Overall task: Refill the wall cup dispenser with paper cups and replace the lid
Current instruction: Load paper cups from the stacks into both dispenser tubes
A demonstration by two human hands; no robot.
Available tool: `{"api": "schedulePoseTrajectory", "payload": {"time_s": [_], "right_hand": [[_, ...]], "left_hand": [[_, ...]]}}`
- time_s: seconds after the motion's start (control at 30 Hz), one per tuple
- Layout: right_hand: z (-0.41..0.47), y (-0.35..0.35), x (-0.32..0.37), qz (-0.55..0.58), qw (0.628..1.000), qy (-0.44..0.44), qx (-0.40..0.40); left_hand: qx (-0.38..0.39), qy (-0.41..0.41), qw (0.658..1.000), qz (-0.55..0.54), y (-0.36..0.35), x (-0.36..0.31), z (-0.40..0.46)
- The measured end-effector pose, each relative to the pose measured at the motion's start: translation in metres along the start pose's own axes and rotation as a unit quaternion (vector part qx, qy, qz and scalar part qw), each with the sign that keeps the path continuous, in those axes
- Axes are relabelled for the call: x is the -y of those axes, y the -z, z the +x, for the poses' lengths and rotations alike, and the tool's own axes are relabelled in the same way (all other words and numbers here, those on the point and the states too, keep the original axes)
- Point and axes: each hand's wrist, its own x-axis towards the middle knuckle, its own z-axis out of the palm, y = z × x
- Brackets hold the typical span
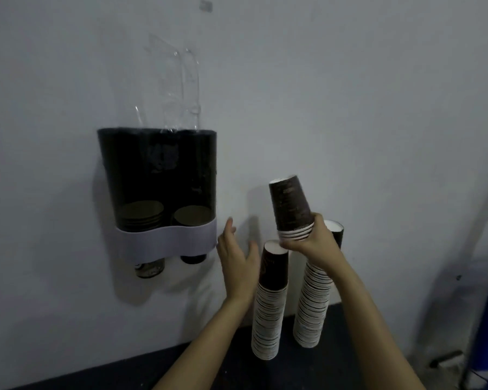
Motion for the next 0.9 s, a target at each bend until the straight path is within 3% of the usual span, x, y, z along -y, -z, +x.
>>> {"api": "schedulePoseTrajectory", "payload": {"time_s": [0.1,0.17,0.27,0.37,0.53,0.63,0.77,0.9], "right_hand": [[-0.011,0.021,0.033,-0.101,0.986,0.020,0.132],[-0.019,0.028,0.058,-0.122,0.979,0.041,0.160],[-0.031,0.029,0.097,-0.079,0.983,0.095,0.136],[-0.037,0.023,0.141,0.034,0.985,0.155,0.071],[-0.015,-0.004,0.228,0.113,0.964,0.237,-0.042],[0.015,-0.035,0.268,0.071,0.967,0.242,-0.041],[0.047,-0.079,0.293,-0.043,0.973,0.224,0.023],[0.063,-0.110,0.286,-0.164,0.961,0.193,0.112]], "left_hand": [[-0.005,-0.013,0.995,-0.101,0.013,-0.052,0.010],[0.018,0.020,0.986,-0.162,0.023,-0.075,0.011],[0.013,0.067,0.967,-0.246,0.047,-0.092,0.006],[-0.007,0.127,0.941,-0.312,0.072,-0.091,0.005],[-0.074,0.239,0.920,-0.301,0.115,-0.058,0.005],[-0.095,0.303,0.902,-0.292,0.137,-0.028,0.008],[-0.114,0.411,0.851,-0.308,0.152,-0.003,0.019],[-0.087,0.382,0.863,-0.319,0.155,0.010,0.026]]}}
